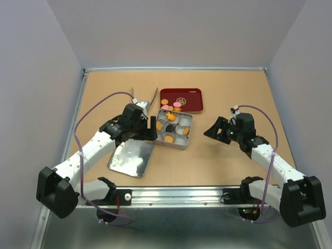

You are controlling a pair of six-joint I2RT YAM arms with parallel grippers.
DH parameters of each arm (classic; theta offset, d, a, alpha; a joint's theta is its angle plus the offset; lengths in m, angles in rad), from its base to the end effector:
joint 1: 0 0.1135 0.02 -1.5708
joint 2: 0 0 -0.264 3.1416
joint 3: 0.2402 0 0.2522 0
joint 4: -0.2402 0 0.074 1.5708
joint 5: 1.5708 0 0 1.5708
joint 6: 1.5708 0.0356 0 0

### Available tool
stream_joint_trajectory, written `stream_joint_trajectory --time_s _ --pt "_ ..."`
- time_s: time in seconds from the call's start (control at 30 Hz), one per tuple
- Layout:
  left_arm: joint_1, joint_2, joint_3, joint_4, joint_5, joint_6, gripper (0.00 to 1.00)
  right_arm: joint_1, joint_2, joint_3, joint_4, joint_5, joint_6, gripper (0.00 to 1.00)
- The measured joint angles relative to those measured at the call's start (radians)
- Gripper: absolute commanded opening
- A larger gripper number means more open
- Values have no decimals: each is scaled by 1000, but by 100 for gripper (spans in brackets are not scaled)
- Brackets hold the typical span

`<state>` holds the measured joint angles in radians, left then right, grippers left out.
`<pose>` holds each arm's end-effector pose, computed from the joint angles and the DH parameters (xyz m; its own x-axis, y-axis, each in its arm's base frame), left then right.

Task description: Pack the cookies

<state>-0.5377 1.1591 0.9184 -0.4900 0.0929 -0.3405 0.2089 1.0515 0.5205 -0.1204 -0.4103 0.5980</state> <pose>0.2114 -0.1299 0.2823 -0.7304 0.0484 -0.6813 0.3452 0.8869 -0.3071 0.2078 0.0586 0.2057 -0.7720 0.3641 -0.5211 -0.0797 0.7578 0.6476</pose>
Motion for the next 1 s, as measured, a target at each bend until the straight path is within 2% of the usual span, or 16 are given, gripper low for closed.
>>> stream_joint_trajectory --time_s 0.13,0.2,0.37,0.67,0.83,0.9,0.93,1.0 --pt "-132 -17 -64 8 -25 -92 80 0 -16 0 0 0 0 75" --pt "-170 -24 -119 8 -39 -146 74 0 -21 0 1 -1 1 75" --pt "-215 -8 -161 2 -124 -224 69 0 -31 0 0 -3 1 75" --pt "-300 180 -161 40 -209 -266 67 0 -35 -13 1 -5 2 75" --pt "-309 228 -161 42 -252 -288 63 0 -37 -13 1 -5 3 75" --pt "-309 242 -161 47 -265 -294 50 0 -37 -13 1 -5 3 75" --pt "-309 253 -161 50 -269 -296 38 0 -37 -13 1 -5 4 75" --pt "-309 267 -161 56 -271 -297 30 0 -37 -13 1 -5 4 75"
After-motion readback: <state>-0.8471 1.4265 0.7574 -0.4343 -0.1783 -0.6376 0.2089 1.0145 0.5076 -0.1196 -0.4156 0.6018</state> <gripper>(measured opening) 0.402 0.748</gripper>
